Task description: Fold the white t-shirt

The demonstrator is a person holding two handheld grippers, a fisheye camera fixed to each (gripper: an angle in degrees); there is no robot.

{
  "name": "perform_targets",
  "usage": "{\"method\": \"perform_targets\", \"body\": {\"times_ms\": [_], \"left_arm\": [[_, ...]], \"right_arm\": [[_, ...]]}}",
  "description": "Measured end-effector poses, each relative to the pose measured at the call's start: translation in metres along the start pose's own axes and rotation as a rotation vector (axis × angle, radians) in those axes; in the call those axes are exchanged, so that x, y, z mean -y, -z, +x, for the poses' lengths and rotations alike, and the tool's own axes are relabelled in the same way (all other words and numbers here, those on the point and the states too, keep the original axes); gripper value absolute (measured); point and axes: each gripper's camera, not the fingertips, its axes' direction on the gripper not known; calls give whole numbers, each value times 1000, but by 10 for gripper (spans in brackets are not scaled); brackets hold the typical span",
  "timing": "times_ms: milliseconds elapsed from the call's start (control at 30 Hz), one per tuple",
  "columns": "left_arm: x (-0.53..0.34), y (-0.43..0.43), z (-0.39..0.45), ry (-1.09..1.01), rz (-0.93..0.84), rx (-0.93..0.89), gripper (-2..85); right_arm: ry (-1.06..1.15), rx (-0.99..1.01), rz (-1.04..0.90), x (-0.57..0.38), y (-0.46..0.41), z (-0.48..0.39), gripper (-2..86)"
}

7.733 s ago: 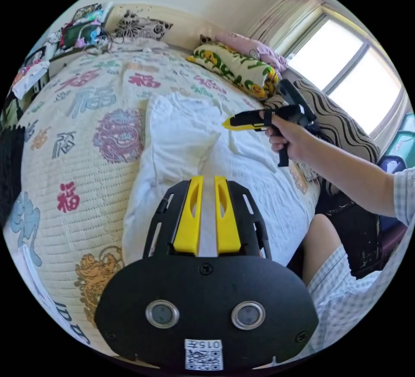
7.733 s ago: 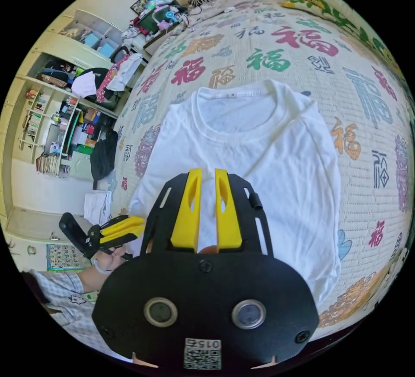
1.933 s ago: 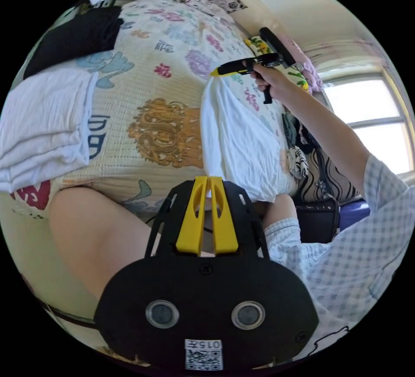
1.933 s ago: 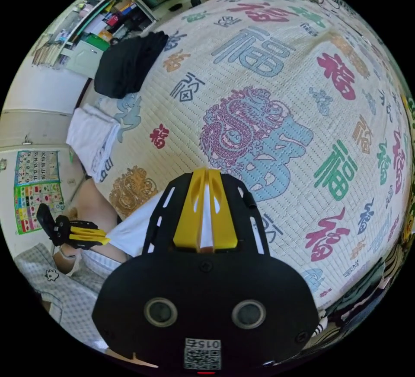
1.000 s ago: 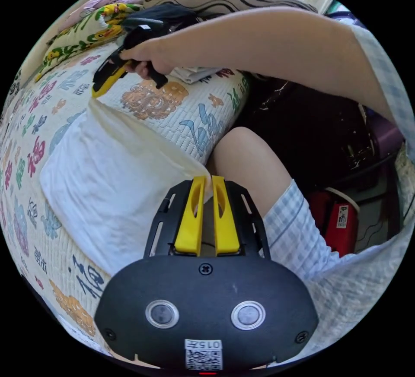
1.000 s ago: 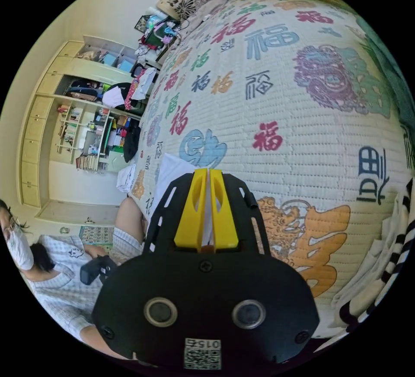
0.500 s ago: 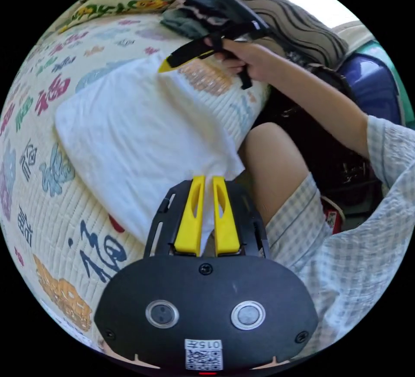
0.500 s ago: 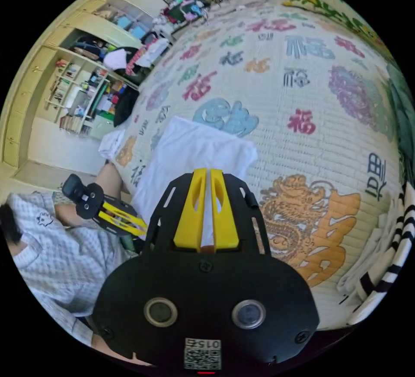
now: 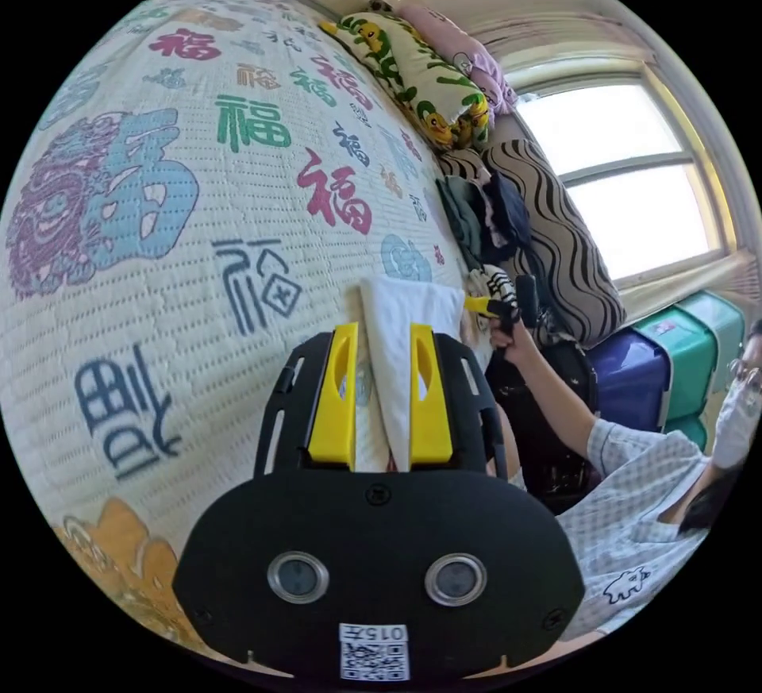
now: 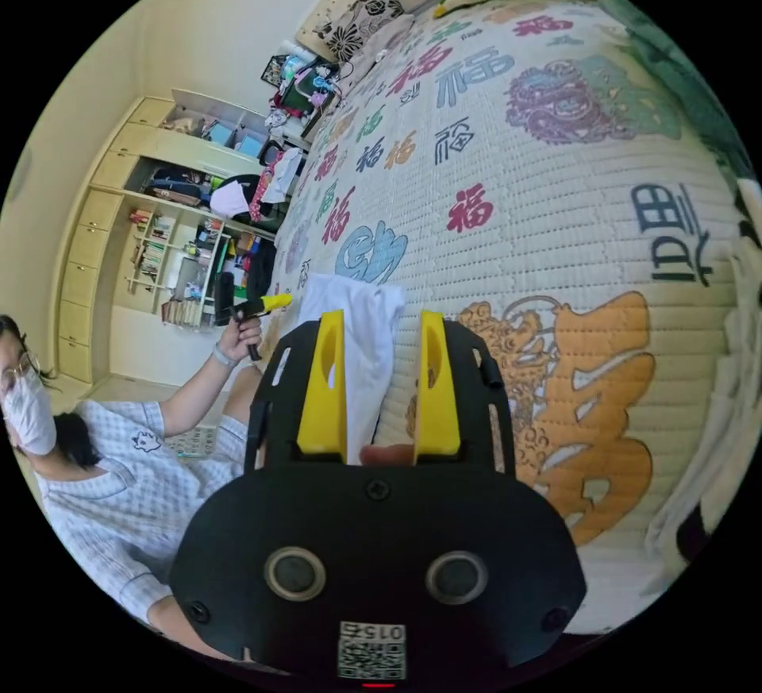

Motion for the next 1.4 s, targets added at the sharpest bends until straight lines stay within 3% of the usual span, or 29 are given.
{"method": "perform_targets", "body": {"times_ms": [267, 400, 700, 867, 1033, 1200, 1400], "left_arm": [[48, -39, -42, 56, -59, -207, 85], [64, -56, -46, 46, -151, -266, 36], [131, -13, -15, -103, -25, -149, 5], [144, -12, -6, -73, -95, 14, 31], [94, 28, 15, -153, 10, -17, 71], [-17, 22, 49, -207, -125, 92, 89], [-61, -4, 51, -83, -134, 84, 82]], "right_arm": [[-16, 177, -105, 22, -13, 35, 101], [-3, 222, -208, 28, -27, 40, 57], [127, 31, -118, 50, 0, 7, 38], [112, -111, -165, 63, -15, -6, 51], [146, -221, -65, 17, 0, -27, 90], [292, -252, -190, -89, -17, -71, 110], [336, -299, -332, -153, -80, -88, 102]]}}
